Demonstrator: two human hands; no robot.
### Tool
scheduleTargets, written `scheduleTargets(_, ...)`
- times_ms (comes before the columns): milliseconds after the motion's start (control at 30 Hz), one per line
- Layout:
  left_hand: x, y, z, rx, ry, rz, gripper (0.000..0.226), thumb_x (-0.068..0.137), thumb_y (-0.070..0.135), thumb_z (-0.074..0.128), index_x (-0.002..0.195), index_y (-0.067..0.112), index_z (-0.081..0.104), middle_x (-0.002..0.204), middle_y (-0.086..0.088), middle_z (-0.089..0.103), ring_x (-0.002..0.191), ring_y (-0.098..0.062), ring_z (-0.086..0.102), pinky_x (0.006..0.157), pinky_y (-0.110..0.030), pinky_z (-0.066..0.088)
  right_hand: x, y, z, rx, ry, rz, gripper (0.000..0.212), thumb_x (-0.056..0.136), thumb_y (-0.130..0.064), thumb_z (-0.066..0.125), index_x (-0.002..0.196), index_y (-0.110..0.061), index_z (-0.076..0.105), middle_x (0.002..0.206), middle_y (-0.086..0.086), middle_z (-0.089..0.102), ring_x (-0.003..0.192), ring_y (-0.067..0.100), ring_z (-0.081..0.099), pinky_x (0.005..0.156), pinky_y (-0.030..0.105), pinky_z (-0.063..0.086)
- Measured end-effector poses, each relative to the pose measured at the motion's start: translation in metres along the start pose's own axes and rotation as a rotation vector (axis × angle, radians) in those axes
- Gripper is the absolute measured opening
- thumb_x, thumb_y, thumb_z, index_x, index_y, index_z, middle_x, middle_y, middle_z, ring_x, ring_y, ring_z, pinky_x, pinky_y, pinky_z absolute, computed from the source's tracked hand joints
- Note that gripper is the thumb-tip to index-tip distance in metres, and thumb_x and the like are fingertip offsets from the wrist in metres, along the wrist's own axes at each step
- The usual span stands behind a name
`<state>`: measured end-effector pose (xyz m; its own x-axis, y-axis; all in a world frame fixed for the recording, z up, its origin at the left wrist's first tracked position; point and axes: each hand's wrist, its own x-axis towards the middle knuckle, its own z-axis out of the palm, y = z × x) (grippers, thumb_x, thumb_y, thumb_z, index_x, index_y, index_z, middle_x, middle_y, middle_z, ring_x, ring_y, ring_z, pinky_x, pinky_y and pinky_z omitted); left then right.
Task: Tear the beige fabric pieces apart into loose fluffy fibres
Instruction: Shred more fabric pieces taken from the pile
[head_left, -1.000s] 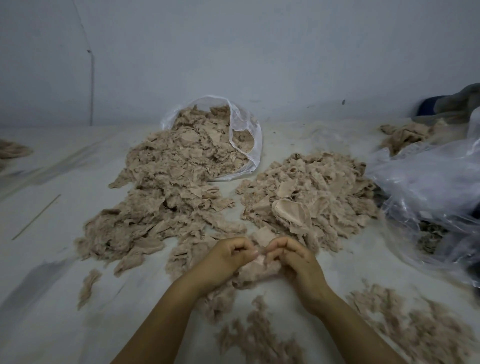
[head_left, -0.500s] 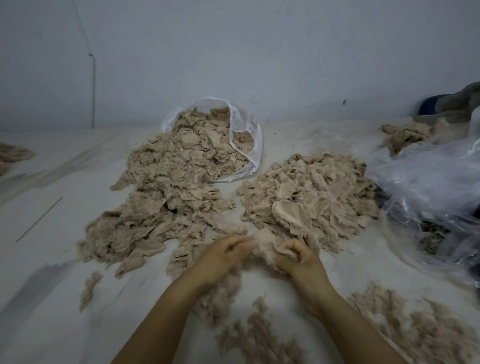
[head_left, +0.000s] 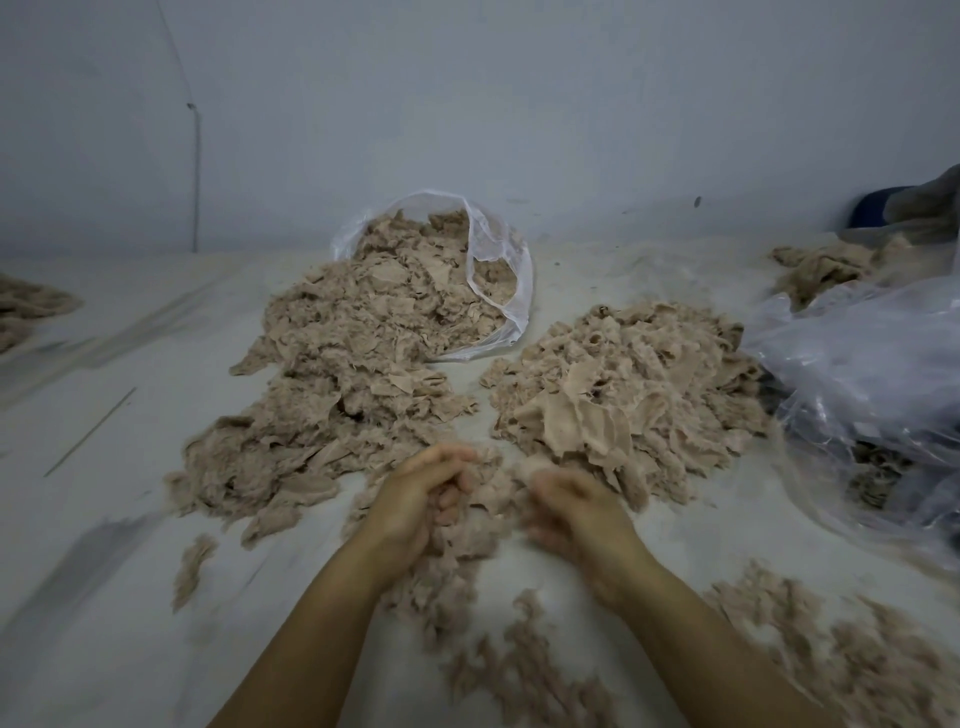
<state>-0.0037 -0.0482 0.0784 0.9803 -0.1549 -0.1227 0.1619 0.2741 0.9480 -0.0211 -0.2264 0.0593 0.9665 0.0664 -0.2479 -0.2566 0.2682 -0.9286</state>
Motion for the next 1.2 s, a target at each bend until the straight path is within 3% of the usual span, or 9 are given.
scheduleTargets(100,-0.001,-0.002,0.003,-0.125,-0.055,-0.004,0.019,0.08,-0.002,0.043,0.094,0.003,0.056,0.06,-0.004,0.056,0.043,-0.007,0.038,0.039,-0.017,0.03,-0.008,0.021,0.014,-0.351,-0.192,0.004,0.032,0.081,-0.015,0.075,0.11,-0.015,0.062,0.101,0.0,0.067,0.072,0.015,0.066,0.061,0.025,0.054)
scheduleTargets(300,-0.004,-0.008,-0.003,0.164,-0.1,-0.023,0.039,0.071,0.007,0.073,0.108,0.015,0.062,0.092,-0.001,0.068,0.088,-0.016,0.064,0.075,-0.026,0.051,-0.008,0.018,0.019,-0.167,-0.161,-0.112,0.007,0.089,-0.006,0.064,0.095,-0.006,0.061,0.064,0.0,0.069,0.055,0.011,0.065,0.05,0.021,0.051)
scheduleTargets(433,-0.005,-0.013,-0.003,0.29,-0.007,0.065,0.014,0.079,0.001,0.069,0.078,0.015,0.069,0.078,0.003,0.067,0.072,-0.011,0.061,0.066,-0.021,0.05,-0.012,0.019,0.015,-0.168,-0.135,-0.108,0.019,0.085,-0.008,0.068,0.1,-0.001,0.059,0.059,0.003,0.064,0.05,0.012,0.062,0.046,0.022,0.05)
scheduleTargets(567,-0.01,-0.014,-0.005,0.419,-0.005,0.166,0.025,0.076,-0.001,0.072,0.066,0.022,0.073,0.068,0.01,0.07,0.066,-0.002,0.063,0.062,-0.015,0.049,-0.012,0.024,0.003,-0.143,-0.03,-0.121,0.007,0.088,-0.003,0.064,0.091,-0.001,0.058,0.06,0.012,0.062,0.049,0.013,0.061,0.048,0.023,0.05)
scheduleTargets(700,-0.018,-0.015,-0.003,0.631,-0.097,0.192,0.021,0.077,0.006,0.075,0.079,0.027,0.072,0.075,0.011,0.071,0.071,0.001,0.065,0.066,-0.013,0.049,-0.018,0.029,-0.002,-0.036,0.016,-0.146,0.013,0.092,0.004,0.053,0.088,-0.005,0.061,0.071,0.015,0.068,0.063,0.021,0.068,0.056,0.026,0.056)
scheduleTargets(800,-0.025,-0.017,-0.003,0.628,-0.136,0.227,0.02,0.08,0.016,0.073,0.091,0.031,0.069,0.083,0.007,0.071,0.081,-0.006,0.066,0.075,-0.018,0.053,-0.026,0.032,-0.001,-0.03,0.031,-0.188,0.023,0.092,0.007,0.049,0.083,-0.005,0.066,0.086,0.028,0.066,0.074,0.027,0.067,0.063,0.026,0.057)
scheduleTargets(933,-0.032,-0.019,0.002,0.528,-0.032,0.262,0.011,0.085,0.014,0.067,0.085,0.025,0.069,0.078,-0.001,0.069,0.079,-0.018,0.066,0.076,-0.027,0.055,-0.039,0.033,0.002,0.024,0.035,-0.231,0.016,0.091,-0.002,0.056,0.081,-0.002,0.068,0.085,0.019,0.071,0.075,0.021,0.07,0.064,0.022,0.055)
scheduleTargets(1067,-0.039,-0.024,0.013,0.586,-0.024,0.22,0.03,0.081,0.021,0.072,0.108,0.027,0.061,0.107,0.009,0.063,0.098,0.0,0.06,0.081,-0.011,0.049,-0.051,0.031,0.007,-0.077,0.033,-0.31,0.006,0.082,-0.004,0.07,0.086,-0.003,0.065,0.069,0.004,0.069,0.063,0.013,0.066,0.059,0.022,0.055)
scheduleTargets(1200,-0.045,-0.022,0.025,0.537,-0.111,0.235,0.013,0.087,0.013,0.064,0.1,0.016,0.066,0.09,0.007,0.065,0.078,0.006,0.06,0.073,-0.009,0.047,-0.057,0.027,0.011,-0.018,0.032,-0.303,0.016,0.086,0.0,0.064,0.1,-0.006,0.059,0.073,0.001,0.066,0.065,0.015,0.064,0.062,0.028,0.056)
